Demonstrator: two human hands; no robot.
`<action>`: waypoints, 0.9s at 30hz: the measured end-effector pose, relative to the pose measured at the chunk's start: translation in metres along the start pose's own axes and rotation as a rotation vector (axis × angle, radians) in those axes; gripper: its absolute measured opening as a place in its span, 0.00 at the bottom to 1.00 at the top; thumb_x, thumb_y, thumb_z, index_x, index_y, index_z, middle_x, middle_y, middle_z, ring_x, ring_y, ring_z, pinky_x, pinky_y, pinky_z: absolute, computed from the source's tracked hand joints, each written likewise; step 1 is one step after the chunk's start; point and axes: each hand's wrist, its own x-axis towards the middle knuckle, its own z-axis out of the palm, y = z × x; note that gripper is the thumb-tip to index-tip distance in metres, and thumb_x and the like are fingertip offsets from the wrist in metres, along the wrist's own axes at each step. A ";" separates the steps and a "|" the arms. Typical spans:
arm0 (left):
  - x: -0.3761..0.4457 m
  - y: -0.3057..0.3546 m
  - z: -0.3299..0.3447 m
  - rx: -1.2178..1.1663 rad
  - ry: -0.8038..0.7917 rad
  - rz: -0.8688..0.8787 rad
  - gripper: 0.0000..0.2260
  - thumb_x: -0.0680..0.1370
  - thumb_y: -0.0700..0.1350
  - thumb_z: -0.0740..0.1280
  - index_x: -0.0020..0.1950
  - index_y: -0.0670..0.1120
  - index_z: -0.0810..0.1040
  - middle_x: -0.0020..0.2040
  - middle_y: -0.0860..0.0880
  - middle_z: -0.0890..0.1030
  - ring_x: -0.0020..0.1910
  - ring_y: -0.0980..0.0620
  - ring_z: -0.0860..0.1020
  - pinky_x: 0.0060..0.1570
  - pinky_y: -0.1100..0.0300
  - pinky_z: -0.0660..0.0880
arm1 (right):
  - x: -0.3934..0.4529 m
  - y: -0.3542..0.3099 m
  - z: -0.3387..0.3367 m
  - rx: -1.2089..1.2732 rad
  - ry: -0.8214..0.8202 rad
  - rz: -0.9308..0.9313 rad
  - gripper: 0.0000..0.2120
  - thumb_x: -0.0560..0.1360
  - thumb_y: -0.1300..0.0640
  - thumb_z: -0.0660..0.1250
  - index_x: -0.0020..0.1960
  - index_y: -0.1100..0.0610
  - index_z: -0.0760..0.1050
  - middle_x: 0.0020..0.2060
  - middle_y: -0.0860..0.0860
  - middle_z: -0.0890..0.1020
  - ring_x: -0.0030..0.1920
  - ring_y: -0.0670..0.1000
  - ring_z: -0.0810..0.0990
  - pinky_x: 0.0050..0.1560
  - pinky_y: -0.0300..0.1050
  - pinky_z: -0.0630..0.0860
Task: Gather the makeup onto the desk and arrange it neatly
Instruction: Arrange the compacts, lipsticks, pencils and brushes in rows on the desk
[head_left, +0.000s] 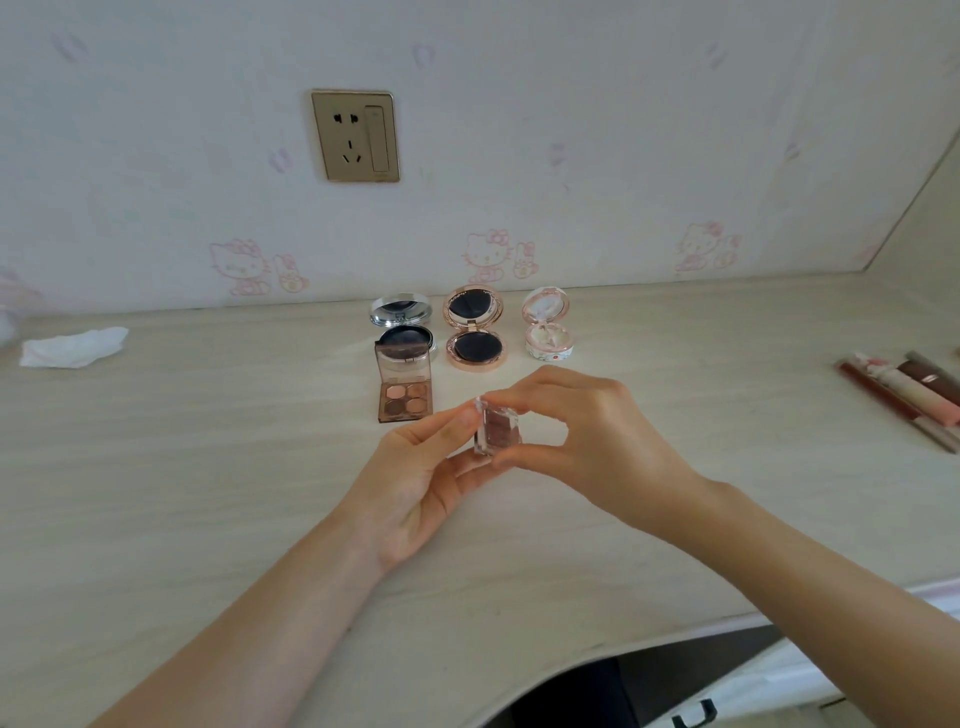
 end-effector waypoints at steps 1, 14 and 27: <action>0.000 0.000 0.000 0.003 0.001 0.003 0.13 0.70 0.45 0.71 0.51 0.42 0.84 0.52 0.41 0.84 0.50 0.44 0.83 0.46 0.55 0.80 | 0.000 0.000 -0.002 0.002 -0.006 -0.006 0.18 0.69 0.55 0.76 0.59 0.55 0.81 0.48 0.50 0.82 0.49 0.48 0.80 0.52 0.47 0.76; 0.003 -0.005 -0.002 0.054 0.186 0.053 0.15 0.71 0.42 0.70 0.55 0.37 0.80 0.51 0.36 0.83 0.49 0.37 0.83 0.43 0.53 0.81 | 0.002 0.018 0.007 0.100 0.108 0.135 0.11 0.77 0.62 0.66 0.58 0.53 0.81 0.46 0.45 0.85 0.48 0.39 0.82 0.52 0.30 0.74; -0.002 -0.013 -0.010 1.324 0.262 0.516 0.07 0.69 0.44 0.77 0.46 0.48 0.85 0.45 0.56 0.84 0.46 0.59 0.81 0.50 0.64 0.75 | 0.016 0.050 0.016 0.187 -0.040 0.389 0.08 0.77 0.63 0.66 0.52 0.55 0.82 0.40 0.46 0.85 0.38 0.43 0.84 0.50 0.39 0.78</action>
